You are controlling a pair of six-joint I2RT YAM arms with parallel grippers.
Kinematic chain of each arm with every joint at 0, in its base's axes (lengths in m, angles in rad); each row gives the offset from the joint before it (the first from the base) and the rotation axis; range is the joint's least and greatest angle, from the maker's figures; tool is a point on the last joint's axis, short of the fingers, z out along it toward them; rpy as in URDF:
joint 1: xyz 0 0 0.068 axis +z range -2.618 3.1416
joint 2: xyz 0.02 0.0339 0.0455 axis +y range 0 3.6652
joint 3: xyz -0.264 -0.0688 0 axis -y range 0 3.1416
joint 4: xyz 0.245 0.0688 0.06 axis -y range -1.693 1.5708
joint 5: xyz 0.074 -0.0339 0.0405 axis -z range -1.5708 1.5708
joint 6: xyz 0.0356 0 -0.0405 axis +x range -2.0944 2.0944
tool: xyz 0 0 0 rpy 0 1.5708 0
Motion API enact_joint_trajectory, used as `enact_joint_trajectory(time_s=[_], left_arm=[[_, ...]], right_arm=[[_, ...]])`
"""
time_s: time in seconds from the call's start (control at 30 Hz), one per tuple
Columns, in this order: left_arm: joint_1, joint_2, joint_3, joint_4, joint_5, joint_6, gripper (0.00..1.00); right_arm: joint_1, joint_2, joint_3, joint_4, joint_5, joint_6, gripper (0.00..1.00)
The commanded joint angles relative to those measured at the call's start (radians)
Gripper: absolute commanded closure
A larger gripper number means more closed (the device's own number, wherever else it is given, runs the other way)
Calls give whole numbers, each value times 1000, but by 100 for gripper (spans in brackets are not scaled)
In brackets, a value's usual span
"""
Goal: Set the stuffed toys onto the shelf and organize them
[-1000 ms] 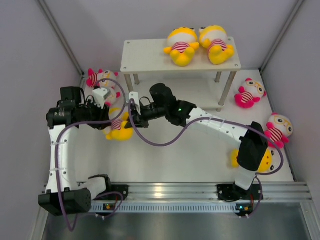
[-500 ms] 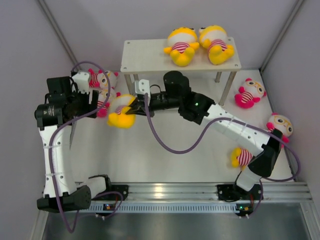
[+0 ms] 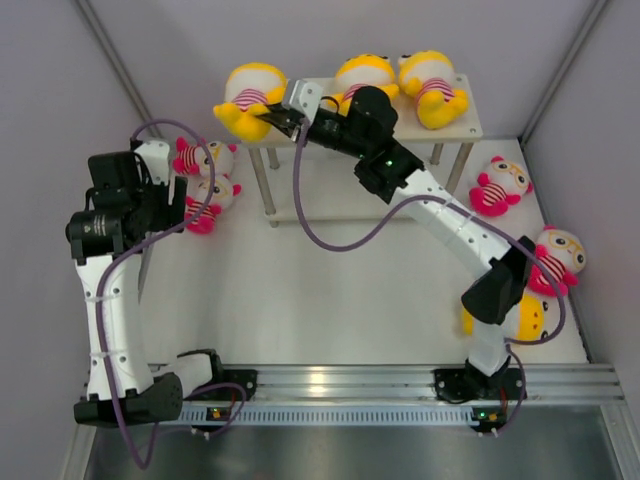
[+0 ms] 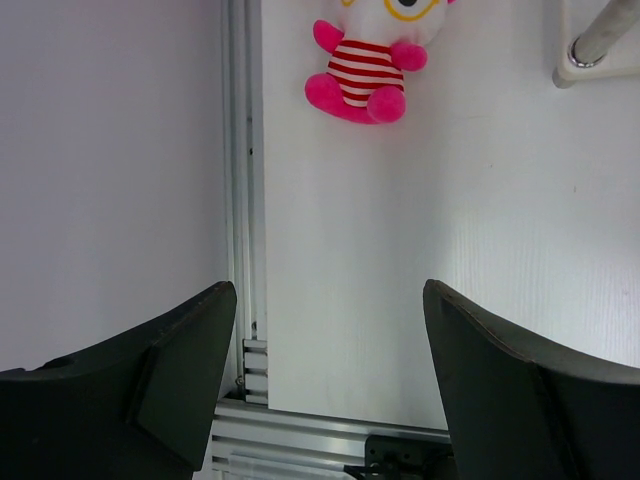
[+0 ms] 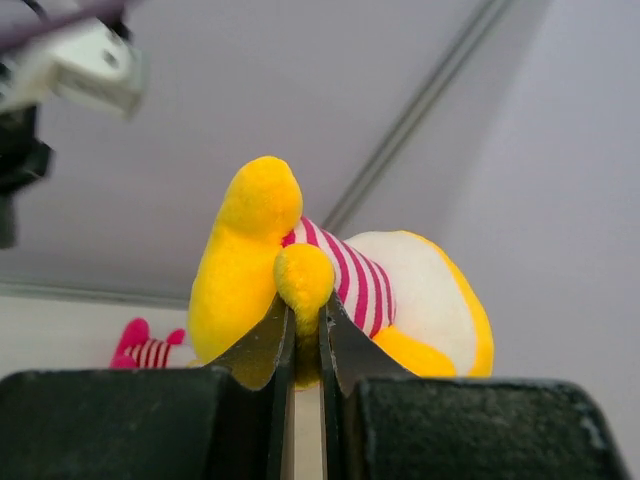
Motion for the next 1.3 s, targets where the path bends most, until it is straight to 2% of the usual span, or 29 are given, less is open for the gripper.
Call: enact_joint_trajectory(time_s=[0.0, 0.2, 0.33, 0.47, 1.1, 1.13, 1.17, 1.27], left_arm=[[1, -17, -32, 41, 12, 18, 19], [1, -16, -60, 41, 38, 32, 19], [-1, -13, -64, 39, 53, 33, 19], [-1, -5, -60, 41, 66, 27, 19], [1, -18, -64, 39, 104, 26, 20], [1, -18, -63, 39, 107, 26, 20], [-1, -19, -63, 38, 107, 24, 20], [-1, -22, -67, 39, 112, 26, 20]], right_arm=[[-51, 75, 39, 88, 86, -25, 100], [-136, 108, 62, 7, 117, 18, 100], [-172, 52, 18, -61, 102, -11, 100], [-200, -10, -75, -62, 114, -30, 100], [-308, -125, -205, -81, 77, 1, 100], [-310, -126, -203, -85, 51, 0, 98], [-310, -128, -200, -85, 42, 3, 88], [-310, -132, -200, -73, 39, 27, 68]])
